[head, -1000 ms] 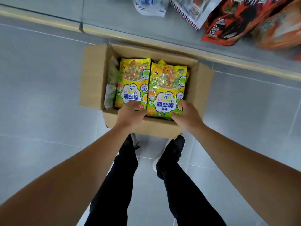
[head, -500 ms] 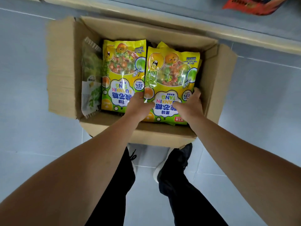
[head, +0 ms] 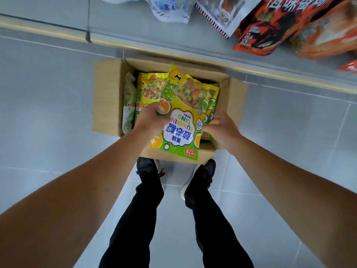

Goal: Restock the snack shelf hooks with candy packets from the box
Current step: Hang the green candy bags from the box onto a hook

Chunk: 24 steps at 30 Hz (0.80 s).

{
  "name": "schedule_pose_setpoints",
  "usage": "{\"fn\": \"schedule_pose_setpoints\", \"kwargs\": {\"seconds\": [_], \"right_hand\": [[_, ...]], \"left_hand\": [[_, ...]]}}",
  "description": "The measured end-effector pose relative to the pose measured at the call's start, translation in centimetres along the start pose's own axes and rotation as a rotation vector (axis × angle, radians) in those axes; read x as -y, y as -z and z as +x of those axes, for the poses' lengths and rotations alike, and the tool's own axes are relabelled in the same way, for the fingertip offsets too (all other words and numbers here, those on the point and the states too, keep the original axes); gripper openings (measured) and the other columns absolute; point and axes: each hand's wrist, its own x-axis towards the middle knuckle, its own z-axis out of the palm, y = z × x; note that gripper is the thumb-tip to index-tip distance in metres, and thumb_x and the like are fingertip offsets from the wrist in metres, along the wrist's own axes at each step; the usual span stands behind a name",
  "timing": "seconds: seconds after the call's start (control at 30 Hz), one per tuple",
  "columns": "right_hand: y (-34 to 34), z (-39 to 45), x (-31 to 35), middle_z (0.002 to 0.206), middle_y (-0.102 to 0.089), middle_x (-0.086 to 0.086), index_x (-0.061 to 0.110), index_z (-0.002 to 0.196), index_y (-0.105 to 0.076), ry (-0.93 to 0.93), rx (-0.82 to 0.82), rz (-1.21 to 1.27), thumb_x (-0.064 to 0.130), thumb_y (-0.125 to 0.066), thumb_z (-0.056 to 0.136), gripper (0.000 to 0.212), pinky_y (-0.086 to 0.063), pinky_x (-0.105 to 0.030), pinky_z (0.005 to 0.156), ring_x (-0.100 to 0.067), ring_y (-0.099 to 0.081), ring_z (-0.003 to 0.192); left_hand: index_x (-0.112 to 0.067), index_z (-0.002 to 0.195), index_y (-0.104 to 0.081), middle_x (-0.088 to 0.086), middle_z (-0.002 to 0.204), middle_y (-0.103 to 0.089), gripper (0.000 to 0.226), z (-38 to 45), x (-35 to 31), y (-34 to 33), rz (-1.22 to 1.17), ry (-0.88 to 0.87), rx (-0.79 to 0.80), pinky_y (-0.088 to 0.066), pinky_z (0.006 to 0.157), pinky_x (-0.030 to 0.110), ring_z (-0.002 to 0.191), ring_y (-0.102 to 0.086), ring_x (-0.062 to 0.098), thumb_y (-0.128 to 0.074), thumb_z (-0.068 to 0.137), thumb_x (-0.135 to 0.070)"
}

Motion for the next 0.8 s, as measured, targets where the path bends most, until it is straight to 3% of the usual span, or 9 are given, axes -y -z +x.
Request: {"fn": "schedule_pose_setpoints", "kwargs": {"seconds": [0.07, 0.17, 0.27, 0.4, 0.5, 0.6, 0.67, 0.73, 0.8], "right_hand": [[1.4, -3.4, 1.9, 0.119, -0.054, 0.002, 0.016, 0.132, -0.046, 0.104, -0.067, -0.052, 0.021, -0.074, 0.076, 0.063, -0.039, -0.028, 0.078, -0.017, -0.053, 0.103], [3.5, -9.3, 5.3, 0.124, -0.050, -0.003, 0.016, 0.132, -0.045, 0.368, -0.176, -0.232, 0.019, -0.073, 0.072, 0.067, -0.035, -0.026, 0.076, -0.021, -0.050, 0.108], [5.5, -15.9, 8.8, 0.138, -0.043, -0.007, 0.016, 0.142, -0.037, 0.593, -0.183, -0.401, 0.024, -0.076, 0.070, 0.082, -0.040, -0.036, 0.097, -0.030, -0.042, 0.125], [7.6, -24.3, 12.4, 0.144, -0.038, -0.004, 0.018, 0.142, -0.039, 0.767, -0.259, -0.707, 0.044, -0.081, 0.066, 0.091, -0.028, -0.042, 0.111, -0.031, -0.034, 0.134], [8.8, -28.9, 13.6, 0.144, -0.044, 0.001, 0.025, 0.143, -0.042, 0.724, -0.191, -0.832, 0.051, -0.077, 0.072, 0.083, -0.037, -0.039, 0.106, -0.026, -0.042, 0.133], [9.8, -33.5, 13.7, 0.124, -0.062, -0.001, 0.030, 0.128, -0.059, 0.595, -0.142, -0.765, 0.048, -0.070, 0.079, 0.053, -0.050, -0.039, 0.090, -0.028, -0.057, 0.117], [10.4, -35.8, 13.7, 0.113, -0.068, -0.003, 0.028, 0.114, -0.068, 0.583, -0.209, -0.683, 0.042, -0.068, 0.082, 0.035, -0.052, -0.037, 0.084, -0.029, -0.061, 0.110], [10.8, -38.3, 13.6, 0.115, -0.068, -0.004, 0.026, 0.115, -0.069, 0.568, -0.257, -0.636, 0.036, -0.064, 0.086, 0.031, -0.049, -0.035, 0.084, -0.029, -0.061, 0.111], [11.1, -40.1, 13.2, 0.118, -0.067, -0.005, 0.025, 0.117, -0.068, 0.544, -0.281, -0.608, 0.034, -0.061, 0.088, 0.032, -0.049, -0.035, 0.086, -0.028, -0.060, 0.113]], "left_hand": [[-0.017, 0.115, -0.066, 0.007, 0.103, -0.067, 0.034, -2.9, -2.0, 2.8, 0.144, -0.069, -0.011, -0.041, 0.075, 0.027, 0.100, -0.061, 0.028, -0.069, 0.082, -0.013], [-0.018, 0.124, -0.061, 0.013, 0.117, -0.065, 0.040, -7.8, -5.3, 7.1, 0.387, -0.186, 0.013, -0.040, 0.074, 0.026, 0.106, -0.060, 0.032, -0.066, 0.084, -0.015], [-0.026, 0.128, -0.058, 0.010, 0.125, -0.063, 0.041, -13.4, -9.0, 11.2, 0.603, -0.333, 0.050, -0.049, 0.084, 0.034, 0.111, -0.059, 0.032, -0.060, 0.088, -0.016], [-0.035, 0.122, -0.060, 0.002, 0.123, -0.062, 0.038, -20.4, -13.6, 15.6, 0.884, -0.491, 0.073, -0.050, 0.088, 0.037, 0.115, -0.056, 0.029, -0.059, 0.088, -0.017], [-0.038, 0.121, -0.061, 0.002, 0.117, -0.063, 0.042, -24.8, -17.0, 17.7, 1.060, -0.650, 0.057, -0.048, 0.082, 0.035, 0.111, -0.058, 0.029, -0.057, 0.086, -0.014], [-0.033, 0.108, -0.064, 0.003, 0.107, -0.065, 0.033, -29.2, -19.3, 19.2, 1.140, -0.770, 0.065, -0.050, 0.074, 0.034, 0.104, -0.061, 0.032, -0.057, 0.083, -0.013], [-0.029, 0.101, -0.063, 0.005, 0.102, -0.066, 0.024, -31.2, -20.2, 19.9, 1.174, -0.827, 0.072, -0.052, 0.076, 0.039, 0.100, -0.062, 0.034, -0.057, 0.083, -0.015], [-0.028, 0.107, -0.064, 0.002, 0.104, -0.069, 0.026, -33.2, -20.9, 20.4, 1.242, -0.889, 0.012, -0.048, 0.084, 0.036, 0.101, -0.062, 0.031, -0.057, 0.085, -0.018], [-0.028, 0.118, -0.062, -0.001, 0.115, -0.068, 0.035, -34.6, -21.5, 20.8, 1.160, -0.963, -0.109, -0.042, 0.093, 0.034, 0.107, -0.061, 0.026, -0.060, 0.084, -0.020]]}}
